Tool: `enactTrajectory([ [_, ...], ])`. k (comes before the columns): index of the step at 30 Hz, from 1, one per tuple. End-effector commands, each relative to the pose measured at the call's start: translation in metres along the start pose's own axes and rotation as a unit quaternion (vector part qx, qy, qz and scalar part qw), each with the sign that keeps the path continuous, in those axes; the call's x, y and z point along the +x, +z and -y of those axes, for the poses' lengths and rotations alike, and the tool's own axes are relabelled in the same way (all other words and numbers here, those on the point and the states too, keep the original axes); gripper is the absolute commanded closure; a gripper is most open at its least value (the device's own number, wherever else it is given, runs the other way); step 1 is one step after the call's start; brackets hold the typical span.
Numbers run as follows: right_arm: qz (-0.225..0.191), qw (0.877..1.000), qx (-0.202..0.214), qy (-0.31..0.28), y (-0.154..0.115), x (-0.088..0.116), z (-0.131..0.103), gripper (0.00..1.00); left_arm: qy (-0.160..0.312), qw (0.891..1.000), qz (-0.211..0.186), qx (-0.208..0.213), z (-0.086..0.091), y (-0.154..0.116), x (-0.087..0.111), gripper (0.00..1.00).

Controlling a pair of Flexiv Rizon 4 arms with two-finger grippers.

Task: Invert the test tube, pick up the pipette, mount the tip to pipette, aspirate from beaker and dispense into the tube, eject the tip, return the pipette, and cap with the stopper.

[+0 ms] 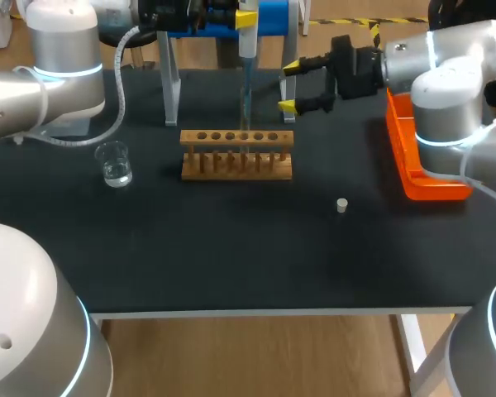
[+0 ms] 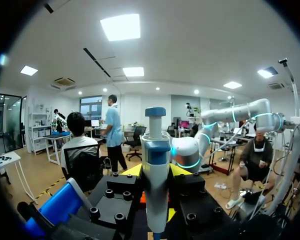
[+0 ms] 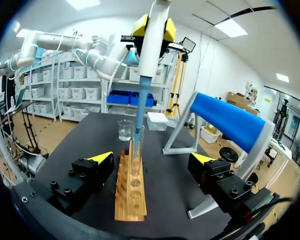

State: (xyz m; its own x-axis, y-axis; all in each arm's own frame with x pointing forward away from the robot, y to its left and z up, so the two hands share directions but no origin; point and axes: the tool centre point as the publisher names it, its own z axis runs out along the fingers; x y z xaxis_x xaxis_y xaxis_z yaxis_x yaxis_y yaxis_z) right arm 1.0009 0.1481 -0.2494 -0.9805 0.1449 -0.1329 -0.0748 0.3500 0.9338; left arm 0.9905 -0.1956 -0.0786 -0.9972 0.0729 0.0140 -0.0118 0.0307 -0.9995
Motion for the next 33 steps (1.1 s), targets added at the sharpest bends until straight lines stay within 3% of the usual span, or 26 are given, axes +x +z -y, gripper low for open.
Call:
enactTrajectory([
  [1,0.009,1.0,-0.005,0.002,-0.01,0.004,0.001,0.0,0.0,1.0,-0.001,0.0,0.0,0.0,-0.002,1.0],
  [9,0.023,0.999,-0.046,0.018,-0.032,0.0,-0.023,0.0,0.0,1.0,-0.001,0.0,0.0,0.0,-0.002,1.0],
  [18,0.021,0.997,-0.074,0.031,-0.057,0.0,-0.068,0.0,0.0,1.0,-0.001,0.0,0.0,0.0,-0.002,1.0],
  [33,-0.008,0.993,-0.118,-0.019,-0.083,0.005,-0.149,0.0,0.0,1.0,-0.001,0.0,0.0,0.0,-0.002,1.0],
])
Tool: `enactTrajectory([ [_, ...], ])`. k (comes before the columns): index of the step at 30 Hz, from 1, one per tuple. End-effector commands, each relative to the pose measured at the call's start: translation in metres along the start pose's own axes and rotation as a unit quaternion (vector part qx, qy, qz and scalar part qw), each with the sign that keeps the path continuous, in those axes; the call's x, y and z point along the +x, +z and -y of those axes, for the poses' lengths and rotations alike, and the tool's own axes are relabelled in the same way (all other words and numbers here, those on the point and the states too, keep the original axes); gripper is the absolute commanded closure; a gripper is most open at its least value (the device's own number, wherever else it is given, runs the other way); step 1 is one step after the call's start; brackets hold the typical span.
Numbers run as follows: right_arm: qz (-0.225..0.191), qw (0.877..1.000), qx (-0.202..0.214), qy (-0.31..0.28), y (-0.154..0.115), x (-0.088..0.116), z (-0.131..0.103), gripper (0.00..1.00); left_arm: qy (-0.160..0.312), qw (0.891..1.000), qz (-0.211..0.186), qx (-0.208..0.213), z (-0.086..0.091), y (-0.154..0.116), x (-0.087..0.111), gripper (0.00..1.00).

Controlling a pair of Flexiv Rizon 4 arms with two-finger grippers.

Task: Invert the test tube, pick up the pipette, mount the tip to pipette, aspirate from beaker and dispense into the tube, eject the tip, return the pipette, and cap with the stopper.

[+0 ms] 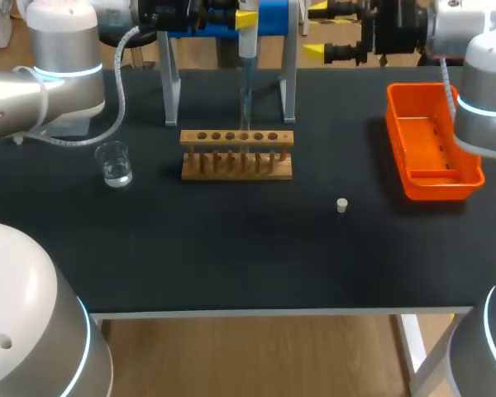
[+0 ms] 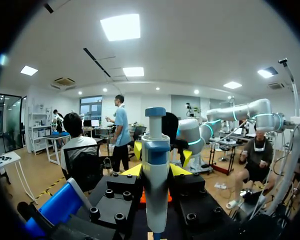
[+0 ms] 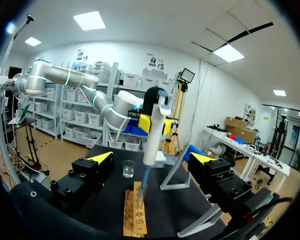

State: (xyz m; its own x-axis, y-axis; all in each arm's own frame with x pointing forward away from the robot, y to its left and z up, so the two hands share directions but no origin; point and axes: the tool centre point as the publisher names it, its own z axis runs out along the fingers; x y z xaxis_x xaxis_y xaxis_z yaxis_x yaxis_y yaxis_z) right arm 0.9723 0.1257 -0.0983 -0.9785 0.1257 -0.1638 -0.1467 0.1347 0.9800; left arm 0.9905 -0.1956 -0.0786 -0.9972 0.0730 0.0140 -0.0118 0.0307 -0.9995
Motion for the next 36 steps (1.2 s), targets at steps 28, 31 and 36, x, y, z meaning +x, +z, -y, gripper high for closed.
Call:
enactTrajectory([
  [28,-0.057,0.993,-0.069,0.076,0.038,-0.017,-0.099,1.0,0.0,1.0,-0.001,0.0,0.0,0.0,-0.002,1.0],
  [31,-0.058,0.993,-0.069,0.078,0.043,-0.019,-0.106,1.0,0.0,1.0,-0.001,0.0,0.0,0.0,-0.002,1.0],
  [36,-0.062,0.993,-0.068,0.076,0.052,-0.021,-0.115,1.0,0.0,1.0,-0.001,0.0,0.0,0.0,-0.002,1.0],
])
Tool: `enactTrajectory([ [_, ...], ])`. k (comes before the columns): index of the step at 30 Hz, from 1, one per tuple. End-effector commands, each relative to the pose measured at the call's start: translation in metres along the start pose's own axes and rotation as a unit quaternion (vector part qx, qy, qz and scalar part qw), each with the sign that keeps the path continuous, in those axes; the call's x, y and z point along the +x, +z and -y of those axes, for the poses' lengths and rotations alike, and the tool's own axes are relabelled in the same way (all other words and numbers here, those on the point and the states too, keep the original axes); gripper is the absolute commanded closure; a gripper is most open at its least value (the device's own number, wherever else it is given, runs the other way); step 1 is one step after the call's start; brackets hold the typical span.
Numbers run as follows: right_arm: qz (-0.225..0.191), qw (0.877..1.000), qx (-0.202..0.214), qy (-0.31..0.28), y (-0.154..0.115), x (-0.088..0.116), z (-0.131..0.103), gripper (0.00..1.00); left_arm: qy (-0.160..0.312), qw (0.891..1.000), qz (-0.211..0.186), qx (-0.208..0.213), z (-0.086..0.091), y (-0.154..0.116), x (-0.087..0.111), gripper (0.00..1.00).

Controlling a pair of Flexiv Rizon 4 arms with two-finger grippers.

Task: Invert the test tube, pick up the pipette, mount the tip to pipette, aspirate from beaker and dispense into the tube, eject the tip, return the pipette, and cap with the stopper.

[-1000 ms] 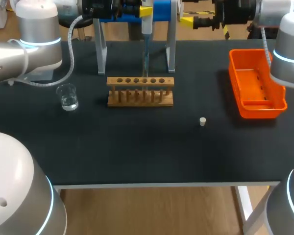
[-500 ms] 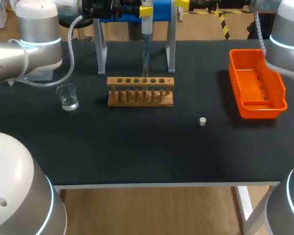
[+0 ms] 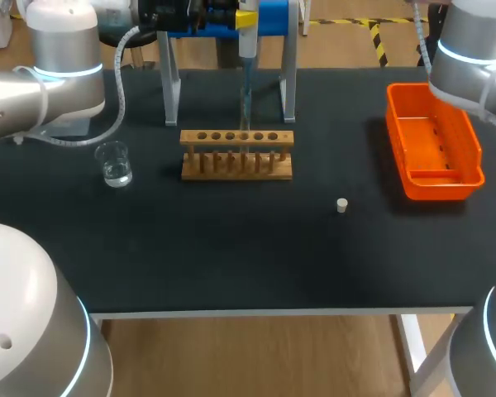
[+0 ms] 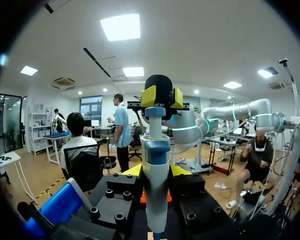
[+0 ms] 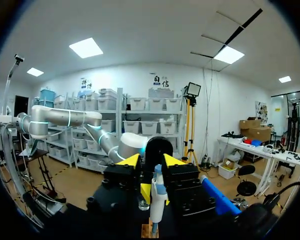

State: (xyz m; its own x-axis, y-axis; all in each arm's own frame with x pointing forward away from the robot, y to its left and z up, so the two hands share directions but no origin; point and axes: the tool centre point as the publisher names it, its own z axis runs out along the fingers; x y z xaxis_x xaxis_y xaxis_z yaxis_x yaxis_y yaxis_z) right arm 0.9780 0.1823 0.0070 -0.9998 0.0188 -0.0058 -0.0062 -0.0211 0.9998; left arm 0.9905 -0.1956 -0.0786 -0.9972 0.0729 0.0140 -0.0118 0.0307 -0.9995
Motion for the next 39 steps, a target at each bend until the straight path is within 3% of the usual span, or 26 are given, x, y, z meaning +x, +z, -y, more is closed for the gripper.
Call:
enactTrajectory([
  [1,-0.004,1.0,0.005,0.0,0.01,-0.006,-0.006,1.0,0.0,1.0,-0.001,0.0,0.0,0.0,-0.001,1.0],
  [18,-0.022,1.0,0.006,0.011,0.047,-0.017,-0.003,1.0,0.0,1.0,-0.001,0.0,0.0,0.0,-0.001,1.0],
  [39,-0.033,0.999,0.011,0.023,0.058,-0.017,0.007,1.0,0.0,1.0,-0.001,0.0,0.0,0.0,-0.001,1.0],
])
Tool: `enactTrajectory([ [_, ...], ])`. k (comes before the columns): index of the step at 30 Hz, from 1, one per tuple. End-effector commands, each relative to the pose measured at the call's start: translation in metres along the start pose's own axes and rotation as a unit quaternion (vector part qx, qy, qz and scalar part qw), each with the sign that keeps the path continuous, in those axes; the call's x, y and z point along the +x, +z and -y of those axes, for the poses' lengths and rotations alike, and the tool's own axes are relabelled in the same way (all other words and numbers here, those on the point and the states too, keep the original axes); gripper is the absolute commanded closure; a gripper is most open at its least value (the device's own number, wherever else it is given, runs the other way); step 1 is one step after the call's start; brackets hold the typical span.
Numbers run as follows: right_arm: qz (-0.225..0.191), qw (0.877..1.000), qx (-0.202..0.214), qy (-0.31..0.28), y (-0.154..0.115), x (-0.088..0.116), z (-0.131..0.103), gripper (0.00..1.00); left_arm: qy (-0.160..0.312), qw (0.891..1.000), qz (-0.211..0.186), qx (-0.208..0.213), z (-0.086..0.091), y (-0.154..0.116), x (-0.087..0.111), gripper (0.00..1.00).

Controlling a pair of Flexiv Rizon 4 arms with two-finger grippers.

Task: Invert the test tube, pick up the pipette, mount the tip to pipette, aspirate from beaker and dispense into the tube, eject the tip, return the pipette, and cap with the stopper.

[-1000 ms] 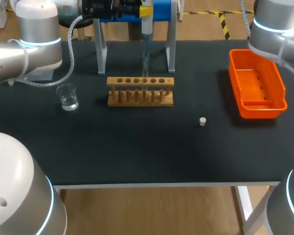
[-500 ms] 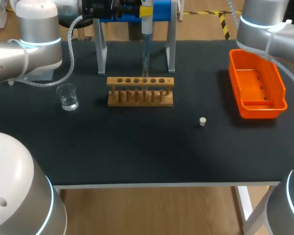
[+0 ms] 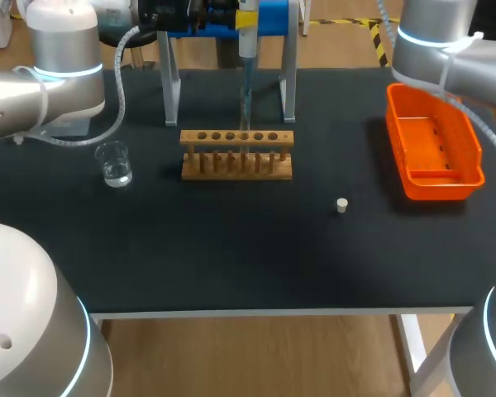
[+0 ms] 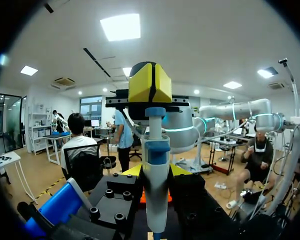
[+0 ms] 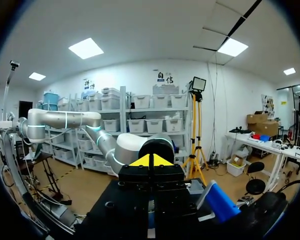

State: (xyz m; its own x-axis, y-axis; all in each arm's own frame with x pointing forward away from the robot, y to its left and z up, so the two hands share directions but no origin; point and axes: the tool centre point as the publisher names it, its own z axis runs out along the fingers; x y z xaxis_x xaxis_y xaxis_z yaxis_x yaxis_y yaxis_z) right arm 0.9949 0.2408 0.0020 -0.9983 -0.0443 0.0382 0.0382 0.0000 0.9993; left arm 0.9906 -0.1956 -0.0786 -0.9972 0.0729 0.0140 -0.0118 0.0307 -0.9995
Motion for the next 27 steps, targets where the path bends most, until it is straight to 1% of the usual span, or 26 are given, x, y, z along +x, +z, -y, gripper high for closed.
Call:
enactTrajectory([
  [1,-0.002,1.0,0.001,0.001,0.0,-0.001,0.001,1.0,0.0,1.0,-0.001,0.0,0.0,0.0,-0.001,1.0],
  [27,-0.005,1.0,0.012,0.011,-0.001,-0.001,0.019,1.0,0.0,1.0,-0.001,0.0,0.0,0.0,-0.001,1.0],
])
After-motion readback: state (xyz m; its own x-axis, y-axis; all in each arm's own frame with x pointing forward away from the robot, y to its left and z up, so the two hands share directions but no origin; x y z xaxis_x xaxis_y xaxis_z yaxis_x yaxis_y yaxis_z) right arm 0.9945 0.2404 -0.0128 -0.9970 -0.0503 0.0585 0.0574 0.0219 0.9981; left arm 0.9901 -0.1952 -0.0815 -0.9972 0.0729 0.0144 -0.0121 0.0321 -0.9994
